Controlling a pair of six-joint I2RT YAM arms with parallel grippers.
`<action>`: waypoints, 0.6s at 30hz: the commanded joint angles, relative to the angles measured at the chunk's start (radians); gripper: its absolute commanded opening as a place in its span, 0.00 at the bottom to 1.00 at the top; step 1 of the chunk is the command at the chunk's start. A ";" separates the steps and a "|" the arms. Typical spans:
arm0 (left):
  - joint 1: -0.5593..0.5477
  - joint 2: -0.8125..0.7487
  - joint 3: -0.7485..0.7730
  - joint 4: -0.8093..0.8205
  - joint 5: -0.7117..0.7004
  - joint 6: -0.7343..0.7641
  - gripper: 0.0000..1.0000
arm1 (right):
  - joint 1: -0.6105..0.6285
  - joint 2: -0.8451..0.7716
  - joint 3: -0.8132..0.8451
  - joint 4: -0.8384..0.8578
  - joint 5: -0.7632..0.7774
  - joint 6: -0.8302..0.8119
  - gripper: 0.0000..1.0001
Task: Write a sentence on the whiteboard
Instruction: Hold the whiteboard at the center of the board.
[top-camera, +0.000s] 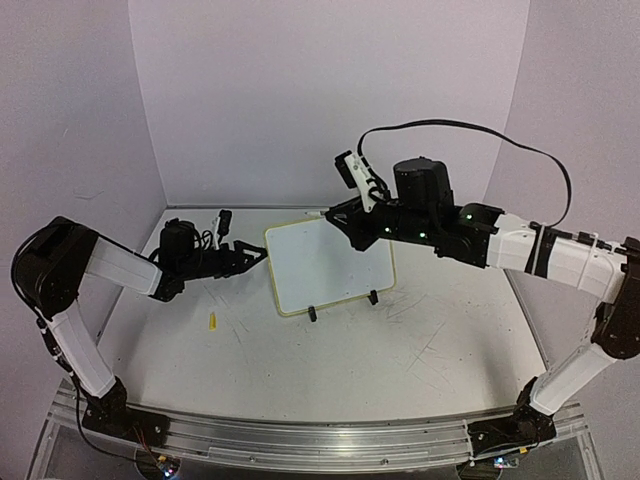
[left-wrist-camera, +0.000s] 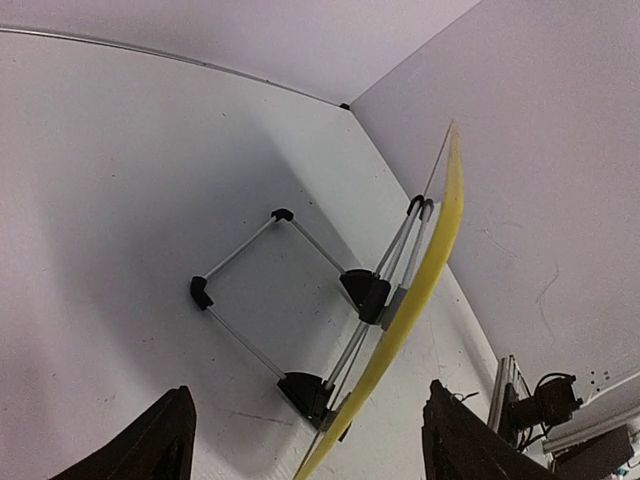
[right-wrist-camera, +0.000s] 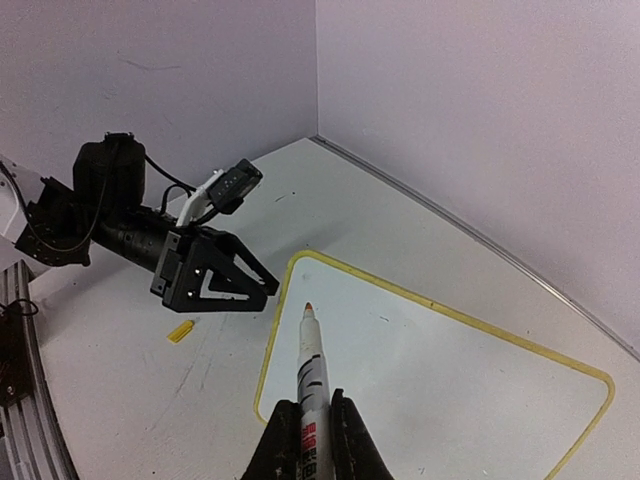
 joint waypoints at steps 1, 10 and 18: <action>0.003 0.079 0.092 0.125 0.148 0.026 0.73 | 0.005 0.055 0.078 0.042 -0.027 -0.020 0.00; -0.006 0.136 0.106 0.157 0.192 0.038 0.48 | 0.040 0.208 0.190 0.030 -0.002 -0.037 0.00; -0.012 0.164 0.118 0.157 0.204 0.059 0.27 | 0.069 0.304 0.267 0.016 0.021 -0.055 0.00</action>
